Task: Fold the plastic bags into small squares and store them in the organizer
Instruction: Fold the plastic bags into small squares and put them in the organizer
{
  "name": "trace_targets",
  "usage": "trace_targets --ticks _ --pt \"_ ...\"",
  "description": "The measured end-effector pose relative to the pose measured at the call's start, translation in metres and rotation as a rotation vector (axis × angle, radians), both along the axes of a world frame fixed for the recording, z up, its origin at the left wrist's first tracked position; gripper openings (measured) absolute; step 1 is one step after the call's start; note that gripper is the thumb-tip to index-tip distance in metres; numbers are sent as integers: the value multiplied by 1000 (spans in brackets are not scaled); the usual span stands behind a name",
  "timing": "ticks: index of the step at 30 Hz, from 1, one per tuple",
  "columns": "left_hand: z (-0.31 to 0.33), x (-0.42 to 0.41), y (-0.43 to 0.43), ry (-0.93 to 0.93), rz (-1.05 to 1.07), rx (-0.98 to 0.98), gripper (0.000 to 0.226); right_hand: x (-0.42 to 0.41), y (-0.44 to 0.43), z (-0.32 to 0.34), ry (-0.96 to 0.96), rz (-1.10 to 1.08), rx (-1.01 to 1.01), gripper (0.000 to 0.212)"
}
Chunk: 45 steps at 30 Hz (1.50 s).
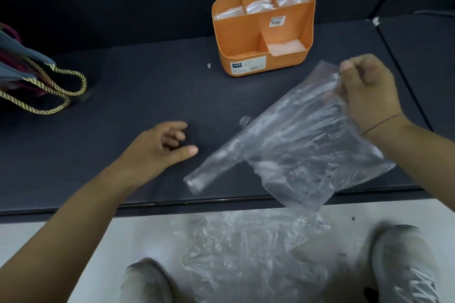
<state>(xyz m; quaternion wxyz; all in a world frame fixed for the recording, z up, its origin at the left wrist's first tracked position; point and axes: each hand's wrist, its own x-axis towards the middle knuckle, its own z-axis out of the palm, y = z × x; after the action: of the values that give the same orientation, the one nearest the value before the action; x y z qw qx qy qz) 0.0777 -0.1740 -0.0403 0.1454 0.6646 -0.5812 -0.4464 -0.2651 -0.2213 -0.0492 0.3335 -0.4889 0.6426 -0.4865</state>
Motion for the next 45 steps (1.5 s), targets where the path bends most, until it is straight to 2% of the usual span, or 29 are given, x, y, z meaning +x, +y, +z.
trace_targets --ticks 3,7,10,12,15,18,22,26,31,35,38,43,45 --pt "20 -27 -11 116 -14 -64 81 23 2 13 -29 181 -33 19" --pt "32 -82 -29 358 -143 114 92 54 4 31 -125 437 -44 17" --pt "30 -103 -37 550 -142 179 67 64 9 40 -262 580 -12 16" --pt "30 -101 -39 624 -68 161 44 57 12 43 -230 664 65 30" --pt "25 -84 -36 626 55 99 46 32 15 43 -62 860 321 60" --pt "17 -65 -32 655 220 59 44 16 23 34 79 972 447 60" --pt "4 -50 -18 698 383 23 36 12 38 21 -7 909 603 74" --pt "-3 -39 -9 759 469 15 23 24 54 8 -266 663 685 57" --pt "-3 -37 -4 809 496 21 11 31 50 2 -347 510 561 37" --pt "-4 -33 -2 793 496 10 15 32 40 1 -342 402 515 8" --pt "-7 -26 1 748 521 4 33 31 33 2 -425 253 457 10" --pt "-11 -29 11 651 459 39 22 35 26 8 -435 207 291 15" --pt "-10 -30 10 541 448 -12 45 39 23 10 -341 201 224 21"
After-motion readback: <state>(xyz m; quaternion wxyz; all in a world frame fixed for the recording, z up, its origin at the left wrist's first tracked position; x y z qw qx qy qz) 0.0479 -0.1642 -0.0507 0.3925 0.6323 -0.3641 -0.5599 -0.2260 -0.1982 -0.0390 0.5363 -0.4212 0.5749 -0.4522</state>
